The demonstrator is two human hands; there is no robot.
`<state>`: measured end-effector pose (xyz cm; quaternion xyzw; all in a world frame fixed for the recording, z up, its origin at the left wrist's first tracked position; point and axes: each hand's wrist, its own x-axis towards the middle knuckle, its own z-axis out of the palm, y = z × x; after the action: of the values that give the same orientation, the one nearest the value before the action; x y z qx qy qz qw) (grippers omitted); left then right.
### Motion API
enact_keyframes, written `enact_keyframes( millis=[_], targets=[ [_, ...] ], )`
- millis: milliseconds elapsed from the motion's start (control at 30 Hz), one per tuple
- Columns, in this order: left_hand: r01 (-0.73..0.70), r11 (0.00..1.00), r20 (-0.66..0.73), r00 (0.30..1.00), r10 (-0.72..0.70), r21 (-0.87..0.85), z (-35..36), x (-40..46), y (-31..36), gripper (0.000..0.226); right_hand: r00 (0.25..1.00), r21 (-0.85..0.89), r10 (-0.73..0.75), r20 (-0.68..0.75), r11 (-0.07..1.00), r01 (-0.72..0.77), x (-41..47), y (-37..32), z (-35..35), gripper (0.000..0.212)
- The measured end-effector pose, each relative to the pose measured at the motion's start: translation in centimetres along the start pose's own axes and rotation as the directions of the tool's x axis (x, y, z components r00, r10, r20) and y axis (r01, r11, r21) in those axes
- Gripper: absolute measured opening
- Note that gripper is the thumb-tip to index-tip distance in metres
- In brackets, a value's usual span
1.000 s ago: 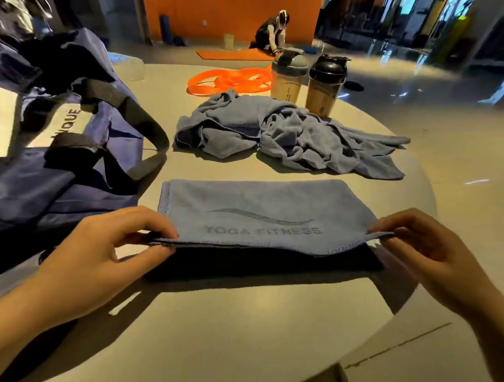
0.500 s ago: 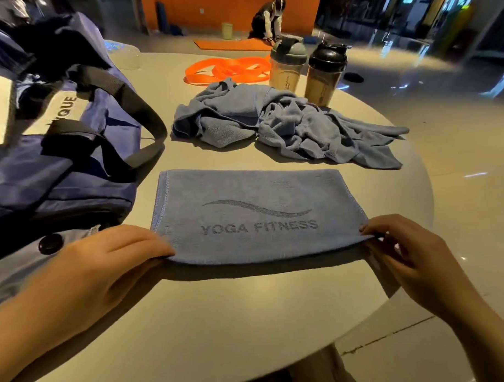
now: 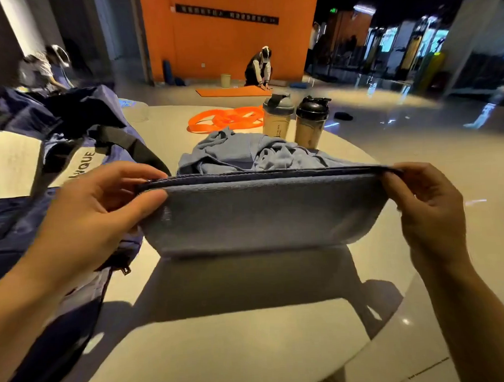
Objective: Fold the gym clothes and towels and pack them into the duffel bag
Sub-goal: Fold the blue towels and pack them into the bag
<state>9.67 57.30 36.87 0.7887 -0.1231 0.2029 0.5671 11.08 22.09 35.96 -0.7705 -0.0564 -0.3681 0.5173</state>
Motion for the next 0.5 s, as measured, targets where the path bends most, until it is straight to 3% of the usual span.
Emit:
enact_keyframes(
  millis=[100, 167, 267, 367, 433, 500],
  targets=[
    [0.059, 0.989, -0.036, 0.997, -0.064, -0.132, -0.2, 1.4, 1.6, 0.021, 1.0, -0.089, -0.025, 0.003, 0.996, 0.025, 1.7, -1.6, -0.5, 0.007],
    [0.185, 0.967, 0.017, 0.983, -0.185, -0.177, -0.3, 2.0, 1.2, 0.025, 1.0, -0.149, 0.011, 0.026, 0.989, -0.007, 2.5, -1.8, -0.2, 0.007],
    [0.429, 0.894, 0.13, 0.901, -0.414, -0.13, 0.3, 1.8, -1.1, 0.026, 0.976, -0.336, 0.143, 0.162, 0.938, -0.082, 3.3, 0.2, 1.2, 0.013],
    [0.591, 0.806, 0.212, 0.792, -0.572, -0.035, 1.6, 0.1, -3.7, 0.029, 0.885, -0.575, 0.322, 0.337, 0.815, -0.078, 2.4, 3.8, 3.6, 0.022],
    [0.661, 0.749, 0.214, 0.739, -0.639, -0.047, 2.0, -0.8, -4.4, 0.032, 0.858, -0.662, 0.37, 0.356, 0.748, -0.049, 1.5, 6.0, 4.7, 0.018],
    [0.661, 0.75, 0.236, 0.731, -0.641, -0.009, 1.6, -1.5, -4.6, 0.036, 0.866, -0.717, 0.37, 0.336, 0.697, -0.019, 1.0, 7.0, 5.1, 0.016]
  ],
)
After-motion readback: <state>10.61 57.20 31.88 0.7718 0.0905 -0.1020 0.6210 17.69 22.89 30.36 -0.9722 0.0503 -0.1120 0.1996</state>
